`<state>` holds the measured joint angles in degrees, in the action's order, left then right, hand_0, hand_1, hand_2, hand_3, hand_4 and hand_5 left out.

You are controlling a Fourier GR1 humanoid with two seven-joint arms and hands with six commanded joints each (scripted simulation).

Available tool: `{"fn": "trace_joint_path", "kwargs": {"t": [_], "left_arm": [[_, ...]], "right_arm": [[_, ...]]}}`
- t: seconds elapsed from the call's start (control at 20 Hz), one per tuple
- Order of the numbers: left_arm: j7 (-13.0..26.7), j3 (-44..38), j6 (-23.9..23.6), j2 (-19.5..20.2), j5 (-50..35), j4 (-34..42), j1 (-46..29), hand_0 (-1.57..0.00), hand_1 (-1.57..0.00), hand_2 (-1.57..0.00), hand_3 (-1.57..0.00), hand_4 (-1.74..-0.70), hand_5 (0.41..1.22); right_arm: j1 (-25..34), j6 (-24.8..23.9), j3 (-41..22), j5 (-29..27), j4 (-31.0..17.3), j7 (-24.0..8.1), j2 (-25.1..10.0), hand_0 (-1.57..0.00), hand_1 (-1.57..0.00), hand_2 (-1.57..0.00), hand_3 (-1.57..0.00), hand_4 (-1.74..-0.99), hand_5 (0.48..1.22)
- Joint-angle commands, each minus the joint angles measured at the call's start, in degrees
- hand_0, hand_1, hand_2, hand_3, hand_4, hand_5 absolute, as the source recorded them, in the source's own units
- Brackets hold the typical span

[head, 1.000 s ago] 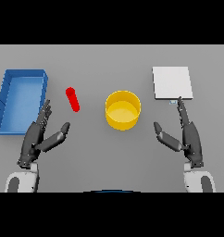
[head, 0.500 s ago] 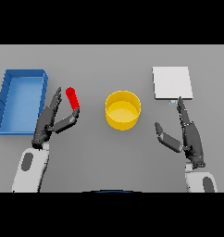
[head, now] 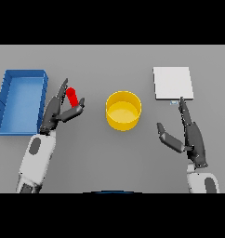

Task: Pick up the red beaker and tilt it to pour out 1 green nut into yellow bowl. Pick up the yellow bowl and place it on the metallic measuring scale.

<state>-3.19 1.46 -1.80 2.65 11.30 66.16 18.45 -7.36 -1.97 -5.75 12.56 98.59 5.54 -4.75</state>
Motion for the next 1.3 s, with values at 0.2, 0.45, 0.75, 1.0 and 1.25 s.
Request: {"fn": "trace_joint_path", "kwargs": {"t": [0.2,0.45,0.75,1.0,1.25], "left_arm": [[0.0,-0.9,-0.1,-0.1,-0.1,-4.2,3.8,0.0,0.0,0.0,0.0,-1.29,0.683],[-3.0,-1.9,0.0,-1.3,-1.1,-8.0,6.0,0.0,0.0,0.0,0.0,-1.33,0.695],[-4.1,-5.2,-2.4,-2.8,-3.4,-11.4,8.8,-0.44,-0.48,-0.52,-0.55,-1.45,0.871],[-5.2,-2.9,-2.7,-2.2,-0.4,-12.3,9.4,-1.2,-1.21,-1.23,-1.09,-1.57,1.106],[-5.2,-3.6,-3.7,-3.4,-1.0,-12.7,9.7,-1.45,-1.45,-1.46,-1.41,-1.59,1.151]], "right_arm": [[-0.5,-0.1,-0.1,-0.1,-0.3,0.3,0.5,0.0,0.0,0.0,0.0,-1.268,0.641],[0.2,-0.3,0.4,-0.1,-0.9,-0.2,0.1,0.0,0.0,0.0,0.0,-1.264,0.64],[-0.1,-0.4,0.7,0.0,-0.4,-0.5,-0.3,0.0,0.0,0.0,0.0,-1.257,0.645],[-0.9,-0.3,0.7,-0.4,0.2,0.2,-0.3,0.0,0.0,0.0,0.0,-1.25,0.643],[-1.8,-0.4,0.2,-0.4,0.4,0.5,0.6,0.0,0.0,0.0,0.0,-1.257,0.643]]}}
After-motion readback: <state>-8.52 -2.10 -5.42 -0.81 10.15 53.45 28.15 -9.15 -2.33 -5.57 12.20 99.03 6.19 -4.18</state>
